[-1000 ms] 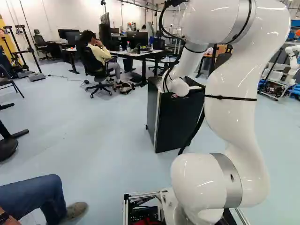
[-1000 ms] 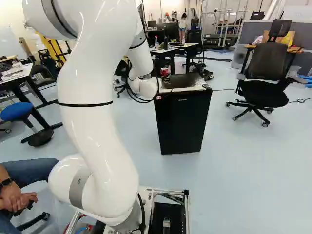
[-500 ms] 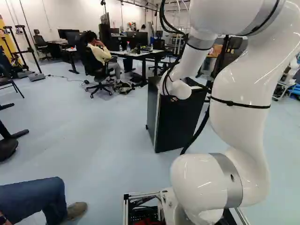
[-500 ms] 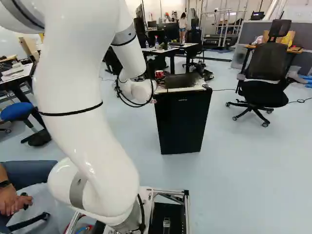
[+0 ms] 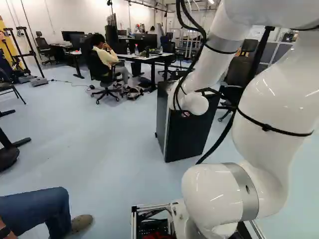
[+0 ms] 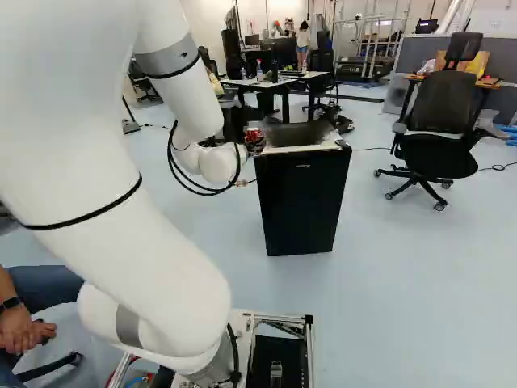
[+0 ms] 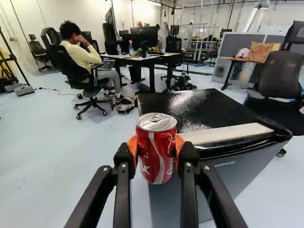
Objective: Grab a drink from the fridge
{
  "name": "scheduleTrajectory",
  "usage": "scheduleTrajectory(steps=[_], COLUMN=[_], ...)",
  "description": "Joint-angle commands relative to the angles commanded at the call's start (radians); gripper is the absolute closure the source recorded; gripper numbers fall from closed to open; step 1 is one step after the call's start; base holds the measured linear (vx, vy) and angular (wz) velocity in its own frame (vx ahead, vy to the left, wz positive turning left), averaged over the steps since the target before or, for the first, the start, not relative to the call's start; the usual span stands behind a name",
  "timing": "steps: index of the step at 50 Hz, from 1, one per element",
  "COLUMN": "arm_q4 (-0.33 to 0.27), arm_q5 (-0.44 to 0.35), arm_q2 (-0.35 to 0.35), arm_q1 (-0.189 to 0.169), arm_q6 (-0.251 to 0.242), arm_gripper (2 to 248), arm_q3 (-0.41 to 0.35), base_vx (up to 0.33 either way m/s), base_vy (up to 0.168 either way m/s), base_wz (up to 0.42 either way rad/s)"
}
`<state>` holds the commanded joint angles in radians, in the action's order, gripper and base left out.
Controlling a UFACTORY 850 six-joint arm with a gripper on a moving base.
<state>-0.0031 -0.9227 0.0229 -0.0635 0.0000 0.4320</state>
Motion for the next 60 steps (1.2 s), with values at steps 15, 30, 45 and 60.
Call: scheduleTrajectory(steps=[15,30,45,60], arm_q4=[0.001,0.002,0.003,0.003], arm_q5=[0.017,0.031,0.041,0.047], arm_q2=[-0.104,-0.187,-0.248,-0.286], arm_q1=[0.022,0.039,0.052,0.060], arm_q6=[0.000,0.000,0.000,0.000], arm_gripper=[153,153,153,153], arm_q3=[-0.119,-0.213,-0.282,-0.326], base_vx=[0.000,0.000,0.000,0.000], base_vy=[0.000,0.000,0.000,0.000], base_wz=[0.000,0.000,0.000,0.000])
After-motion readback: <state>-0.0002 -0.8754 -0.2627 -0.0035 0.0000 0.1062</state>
